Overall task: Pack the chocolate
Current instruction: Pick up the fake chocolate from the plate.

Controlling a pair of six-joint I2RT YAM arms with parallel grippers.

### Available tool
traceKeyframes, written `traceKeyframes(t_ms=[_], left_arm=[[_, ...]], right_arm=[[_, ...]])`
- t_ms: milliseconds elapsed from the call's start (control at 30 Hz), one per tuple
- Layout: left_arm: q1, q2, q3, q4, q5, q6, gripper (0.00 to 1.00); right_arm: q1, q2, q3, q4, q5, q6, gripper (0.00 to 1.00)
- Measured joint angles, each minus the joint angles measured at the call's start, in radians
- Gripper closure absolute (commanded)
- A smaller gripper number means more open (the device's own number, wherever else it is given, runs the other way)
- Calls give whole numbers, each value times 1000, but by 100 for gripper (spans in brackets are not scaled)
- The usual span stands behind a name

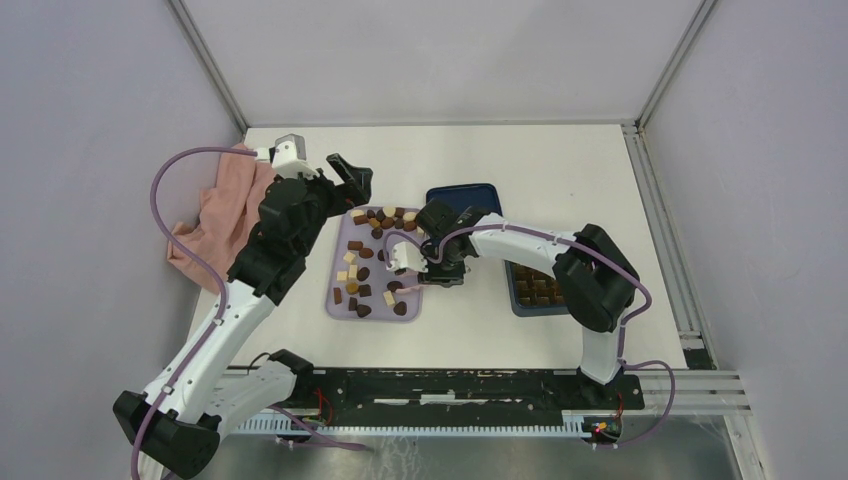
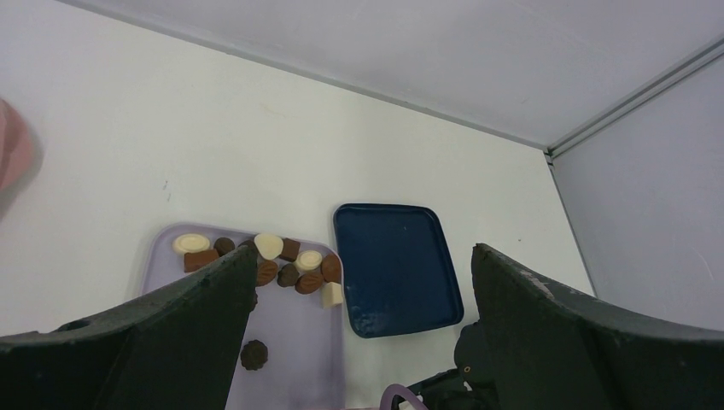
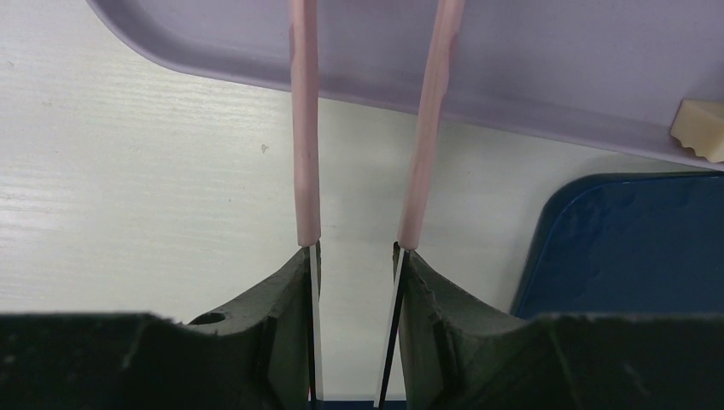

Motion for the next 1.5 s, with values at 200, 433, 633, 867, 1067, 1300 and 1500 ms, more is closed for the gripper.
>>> traceKeyframes(t_ms=[200, 433, 633, 867, 1067, 1300, 1500], left_arm=[[0, 0, 0, -2, 0, 0, 0], [0, 0, 0, -2, 0, 0, 0], [0, 0, 0, -3, 0, 0, 0], [0, 0, 0, -3, 0, 0, 0], [0, 0, 0, -3, 0, 0, 0], [0, 0, 0, -3, 0, 0, 0], [0, 0, 0, -3, 0, 0, 0]], right_arm=[[4, 2, 6, -5, 0, 6, 59], [5, 4, 14, -6, 0, 15, 59], [9, 24, 30, -11, 2, 22, 59], [18, 35, 45, -14, 9, 22, 59], [21, 40, 46, -23, 21, 22, 61], [23, 42, 46, -31, 23, 22, 66], [24, 42, 48, -33, 23, 23, 72]])
